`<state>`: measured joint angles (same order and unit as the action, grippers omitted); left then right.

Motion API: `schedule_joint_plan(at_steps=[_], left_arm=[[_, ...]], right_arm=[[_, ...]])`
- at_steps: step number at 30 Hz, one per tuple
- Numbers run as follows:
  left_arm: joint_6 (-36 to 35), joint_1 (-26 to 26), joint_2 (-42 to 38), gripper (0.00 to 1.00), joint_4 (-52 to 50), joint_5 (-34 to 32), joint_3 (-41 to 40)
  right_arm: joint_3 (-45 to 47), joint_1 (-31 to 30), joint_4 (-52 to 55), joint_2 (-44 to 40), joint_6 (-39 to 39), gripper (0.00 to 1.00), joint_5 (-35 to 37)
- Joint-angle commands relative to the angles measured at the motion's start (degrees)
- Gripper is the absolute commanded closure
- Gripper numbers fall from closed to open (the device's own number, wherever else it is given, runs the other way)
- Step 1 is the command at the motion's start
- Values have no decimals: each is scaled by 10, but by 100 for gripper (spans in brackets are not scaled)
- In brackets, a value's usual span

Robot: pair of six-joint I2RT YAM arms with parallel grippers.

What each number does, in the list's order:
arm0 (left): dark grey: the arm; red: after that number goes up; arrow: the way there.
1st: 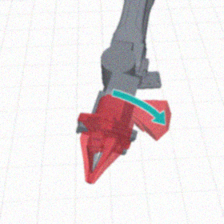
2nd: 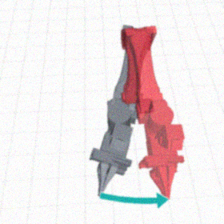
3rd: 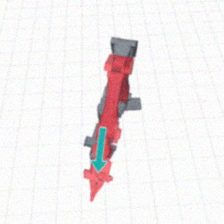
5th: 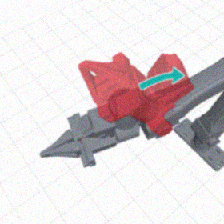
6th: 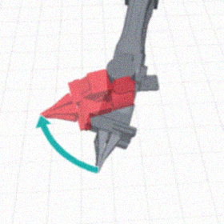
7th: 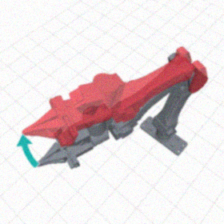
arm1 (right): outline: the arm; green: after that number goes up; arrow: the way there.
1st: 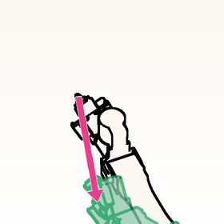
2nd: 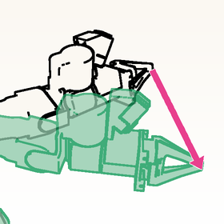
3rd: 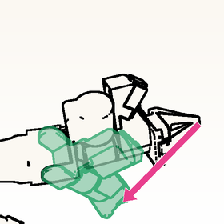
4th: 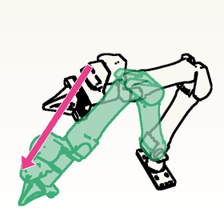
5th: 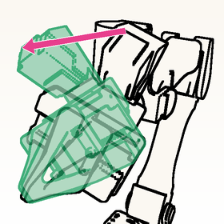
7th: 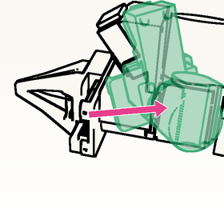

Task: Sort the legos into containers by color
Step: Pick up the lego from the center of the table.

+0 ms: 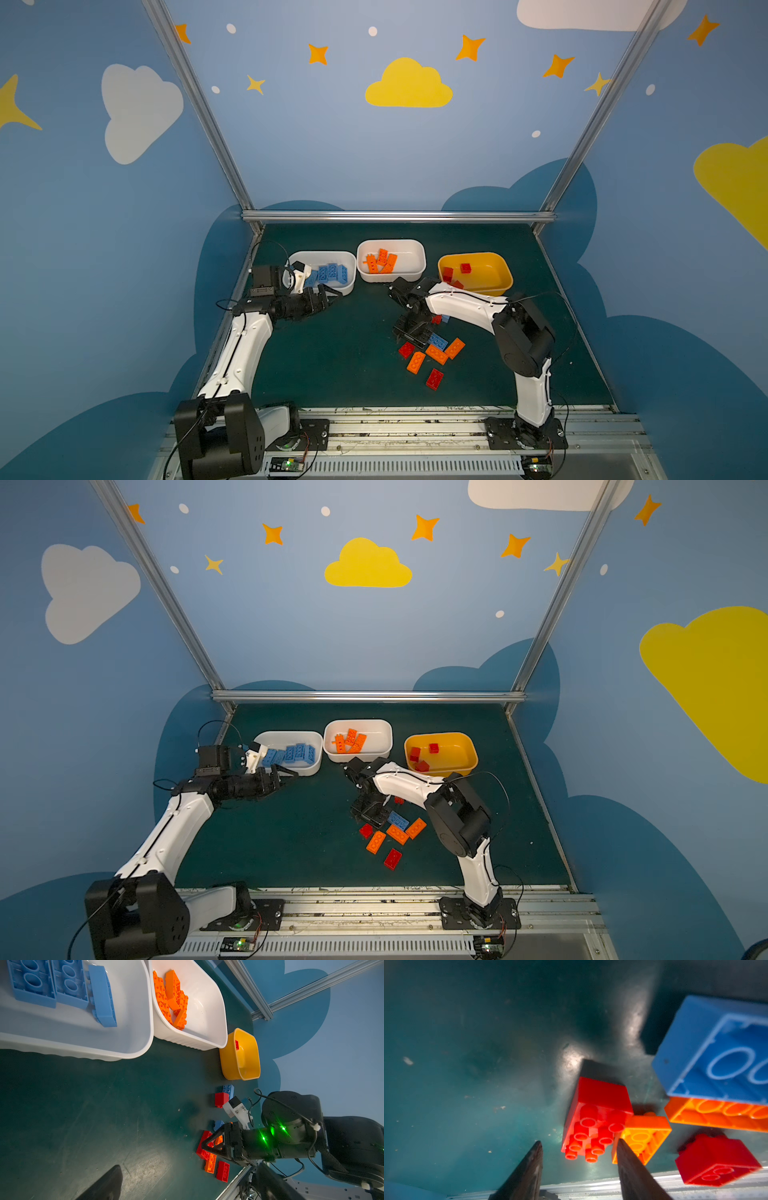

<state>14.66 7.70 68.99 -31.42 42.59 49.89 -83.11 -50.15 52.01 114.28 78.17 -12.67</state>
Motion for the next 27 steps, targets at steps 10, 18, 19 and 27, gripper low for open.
schedule_joint_plan(at_steps=[10,18,19,27], left_arm=[[-10,-1,9,1,0,7,5],[-15,-1,6,1,-7,6,6],[-16,-1,5,1,-8,7,6],[-20,-1,13,1,-10,6,12]], right_arm=[[-40,6,-6,39,-25,46,9],[-76,-6,62,64,-54,53,69],[-81,-8,70,66,-58,53,76],[-93,-14,83,84,-72,55,81]])
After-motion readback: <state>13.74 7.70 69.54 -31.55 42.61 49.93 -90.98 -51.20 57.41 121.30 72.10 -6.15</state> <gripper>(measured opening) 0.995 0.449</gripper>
